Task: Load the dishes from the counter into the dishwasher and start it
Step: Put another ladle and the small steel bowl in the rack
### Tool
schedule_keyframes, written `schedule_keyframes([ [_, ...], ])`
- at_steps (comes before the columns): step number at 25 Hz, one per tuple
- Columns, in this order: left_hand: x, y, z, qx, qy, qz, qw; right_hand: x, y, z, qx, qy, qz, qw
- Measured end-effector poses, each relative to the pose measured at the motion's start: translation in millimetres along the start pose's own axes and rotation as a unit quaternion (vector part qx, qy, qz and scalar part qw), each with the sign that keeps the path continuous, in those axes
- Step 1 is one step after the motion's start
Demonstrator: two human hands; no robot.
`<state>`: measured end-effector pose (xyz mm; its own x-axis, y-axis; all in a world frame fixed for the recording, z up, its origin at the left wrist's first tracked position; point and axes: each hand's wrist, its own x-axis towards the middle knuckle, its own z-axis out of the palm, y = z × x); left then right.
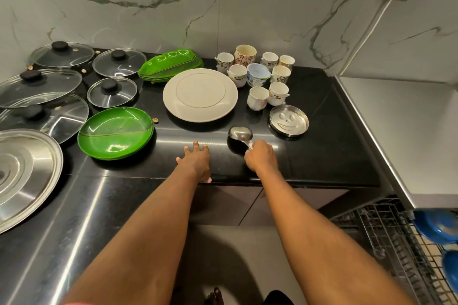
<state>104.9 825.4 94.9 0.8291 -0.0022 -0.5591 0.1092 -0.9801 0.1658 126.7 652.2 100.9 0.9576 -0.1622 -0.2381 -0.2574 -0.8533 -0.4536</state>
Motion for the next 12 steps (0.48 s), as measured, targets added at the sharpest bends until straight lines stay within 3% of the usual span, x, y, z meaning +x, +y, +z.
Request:
schedule_keyframes([
  [6,-25,19,33,0.059,0.130,0.044,0.989,-26,35,-6,0.033,0.071,-0.021,0.997],
  [12,-49,72,74,0.084,0.158,0.084,0.980,-56,82,-18,0.084,0.025,-0.064,0.994],
])
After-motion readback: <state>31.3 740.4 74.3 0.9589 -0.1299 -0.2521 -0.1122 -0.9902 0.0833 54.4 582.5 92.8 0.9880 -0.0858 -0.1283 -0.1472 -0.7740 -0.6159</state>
